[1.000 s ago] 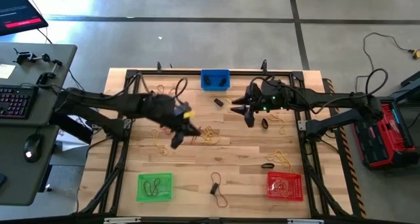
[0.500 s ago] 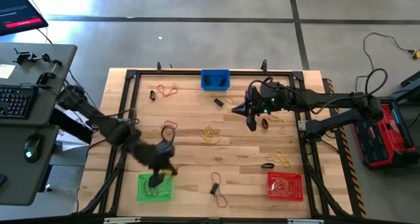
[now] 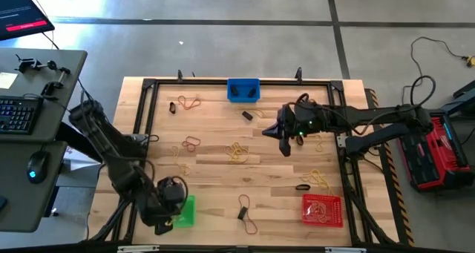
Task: Sort rubber bands into baskets
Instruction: Put the red rubber band into the green basket
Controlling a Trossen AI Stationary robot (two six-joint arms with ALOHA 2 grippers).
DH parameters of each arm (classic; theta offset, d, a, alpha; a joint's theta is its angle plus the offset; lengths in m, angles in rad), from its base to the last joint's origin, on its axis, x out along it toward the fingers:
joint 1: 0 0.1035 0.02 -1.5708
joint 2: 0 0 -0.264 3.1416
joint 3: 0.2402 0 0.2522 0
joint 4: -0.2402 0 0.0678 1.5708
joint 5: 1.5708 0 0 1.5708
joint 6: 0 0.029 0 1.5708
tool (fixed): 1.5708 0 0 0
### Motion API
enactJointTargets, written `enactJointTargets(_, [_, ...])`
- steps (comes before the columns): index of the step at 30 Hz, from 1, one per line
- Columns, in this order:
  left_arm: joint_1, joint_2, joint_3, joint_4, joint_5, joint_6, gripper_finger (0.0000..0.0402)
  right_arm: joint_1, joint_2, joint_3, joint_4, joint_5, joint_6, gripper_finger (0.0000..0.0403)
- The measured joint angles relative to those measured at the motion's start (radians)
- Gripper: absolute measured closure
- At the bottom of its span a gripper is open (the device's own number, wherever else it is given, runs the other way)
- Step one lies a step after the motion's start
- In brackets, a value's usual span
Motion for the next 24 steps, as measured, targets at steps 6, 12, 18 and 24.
enactJointTargets(6, [-0.011, 0.051, -0.046, 0.008, 0.033, -0.022, 0.0401, 0.024, 0.000, 0.000, 0.000, 0.004, 0.030, 0.0403])
enactJointTargets(12, [-0.011, 0.075, -0.129, 0.030, 0.075, -0.082, 0.0401, 0.052, 0.000, 0.000, 0.000, 0.040, 0.030, 0.0403])
enactJointTargets(18, [0.008, 0.074, -0.200, 0.096, 0.112, -0.079, 0.0401, 0.059, 0.000, 0.000, 0.000, 0.044, 0.037, 0.0403])
enactJointTargets(24, [0.034, 0.075, -0.240, 0.095, 0.133, -0.078, 0.0401, 0.059, 0.000, 0.000, -0.001, 0.052, 0.050, 0.0403])
